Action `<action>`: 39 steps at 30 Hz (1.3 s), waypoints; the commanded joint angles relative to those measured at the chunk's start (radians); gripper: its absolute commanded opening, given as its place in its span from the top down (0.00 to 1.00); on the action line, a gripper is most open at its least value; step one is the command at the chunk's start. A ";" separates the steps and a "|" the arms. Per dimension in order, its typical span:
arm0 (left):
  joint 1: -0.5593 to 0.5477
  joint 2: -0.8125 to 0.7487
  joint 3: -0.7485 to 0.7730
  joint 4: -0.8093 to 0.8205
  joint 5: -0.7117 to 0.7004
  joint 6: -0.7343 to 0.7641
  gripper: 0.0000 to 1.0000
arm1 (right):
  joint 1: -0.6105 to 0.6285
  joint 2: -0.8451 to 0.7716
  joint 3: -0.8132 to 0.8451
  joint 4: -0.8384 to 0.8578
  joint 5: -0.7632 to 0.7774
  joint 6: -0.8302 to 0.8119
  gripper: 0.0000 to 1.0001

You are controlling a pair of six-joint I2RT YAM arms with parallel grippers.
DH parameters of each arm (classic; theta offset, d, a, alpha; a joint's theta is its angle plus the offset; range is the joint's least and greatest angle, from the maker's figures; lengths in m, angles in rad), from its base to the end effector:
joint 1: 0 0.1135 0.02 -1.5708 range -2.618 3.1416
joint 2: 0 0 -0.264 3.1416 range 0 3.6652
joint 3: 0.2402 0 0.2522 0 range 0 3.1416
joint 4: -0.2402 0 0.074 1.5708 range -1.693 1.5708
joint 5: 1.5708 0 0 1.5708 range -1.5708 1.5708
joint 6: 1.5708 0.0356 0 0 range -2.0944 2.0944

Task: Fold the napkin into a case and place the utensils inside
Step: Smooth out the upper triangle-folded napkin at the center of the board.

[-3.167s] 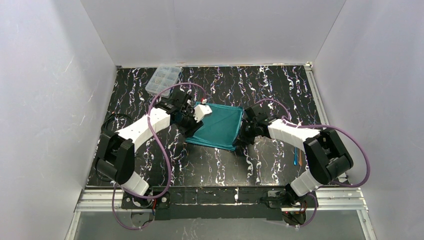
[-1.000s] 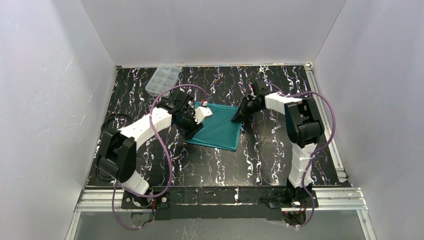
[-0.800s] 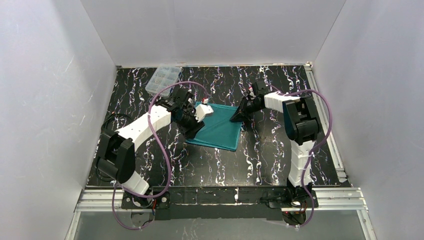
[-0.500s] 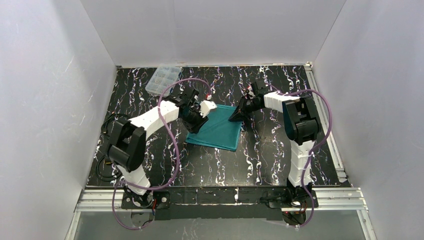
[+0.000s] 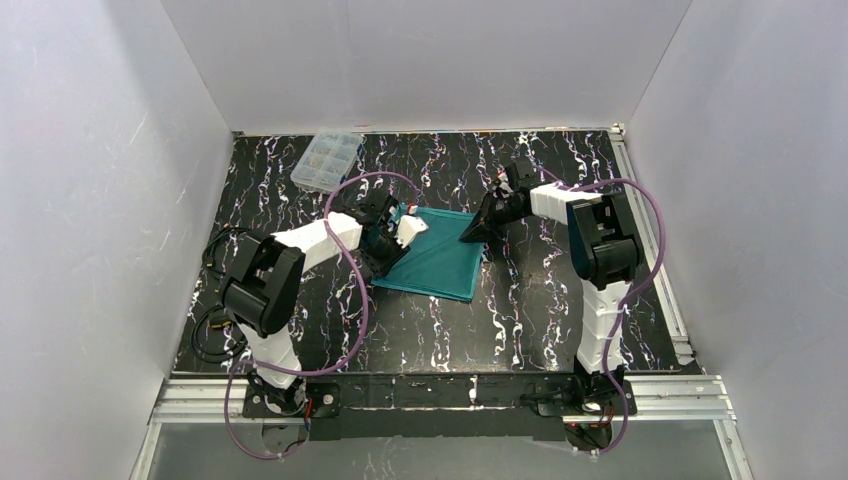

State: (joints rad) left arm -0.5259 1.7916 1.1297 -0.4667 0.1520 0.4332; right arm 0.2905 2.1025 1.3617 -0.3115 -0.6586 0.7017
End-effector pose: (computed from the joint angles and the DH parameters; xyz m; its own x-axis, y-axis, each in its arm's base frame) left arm 0.3040 -0.1827 0.1692 -0.4776 0.7570 -0.4458 0.8294 0.5559 0.0554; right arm 0.4017 0.1428 0.1313 -0.9694 0.2430 -0.0354 0.1422 0.6729 0.7259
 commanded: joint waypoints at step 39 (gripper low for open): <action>-0.002 -0.060 -0.097 0.057 -0.001 0.015 0.80 | -0.115 0.067 0.037 0.053 -0.094 -0.009 0.86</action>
State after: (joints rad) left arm -0.5259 1.7485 1.0599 -0.3851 0.1551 0.4343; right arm 0.1860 2.1983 1.3956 -0.2775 -0.7685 0.7033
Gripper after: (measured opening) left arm 0.203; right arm 0.132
